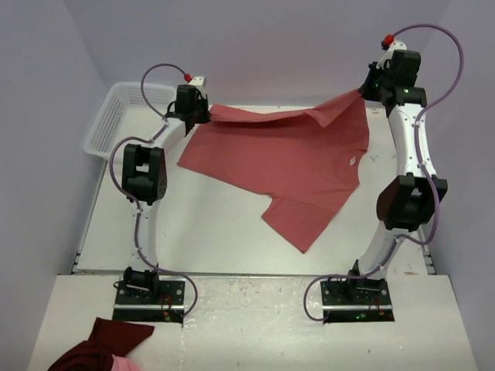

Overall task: Fold and stack the t-shirts
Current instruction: Flatten out the tshirt

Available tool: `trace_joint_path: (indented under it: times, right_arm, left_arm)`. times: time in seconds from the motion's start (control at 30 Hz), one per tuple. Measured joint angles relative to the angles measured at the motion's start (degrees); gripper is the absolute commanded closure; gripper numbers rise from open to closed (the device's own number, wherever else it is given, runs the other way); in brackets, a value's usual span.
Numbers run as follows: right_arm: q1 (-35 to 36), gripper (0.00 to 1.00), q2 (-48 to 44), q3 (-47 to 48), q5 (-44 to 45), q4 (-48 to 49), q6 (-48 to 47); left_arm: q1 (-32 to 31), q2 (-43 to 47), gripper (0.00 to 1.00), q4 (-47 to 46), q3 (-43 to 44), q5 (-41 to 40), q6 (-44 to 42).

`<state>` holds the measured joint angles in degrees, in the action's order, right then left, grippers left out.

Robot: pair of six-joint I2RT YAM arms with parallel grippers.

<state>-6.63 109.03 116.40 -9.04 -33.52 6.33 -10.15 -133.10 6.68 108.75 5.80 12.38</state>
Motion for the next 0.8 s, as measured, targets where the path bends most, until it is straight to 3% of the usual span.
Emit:
trace_joint_path:
  times: [0.3,0.57,0.8]
  right_arm:
    - [0.1,1.0,0.9,-0.8,-1.2,-0.3,0.2]
    - [0.4,1.0,0.2,-8.9,-1.4,0.2,1.4]
    - [1.1,1.0,0.1,-10.0,-1.0,-1.3,1.9]
  left_arm:
    - [0.3,-8.2,1.0,0.0,17.4,2.6,-0.2]
    - [1.3,-8.7,1.0,-0.2,18.6,2.8,-1.0]
    - [3.4,-9.9,1.0,-0.3,18.6,2.4,-1.1]
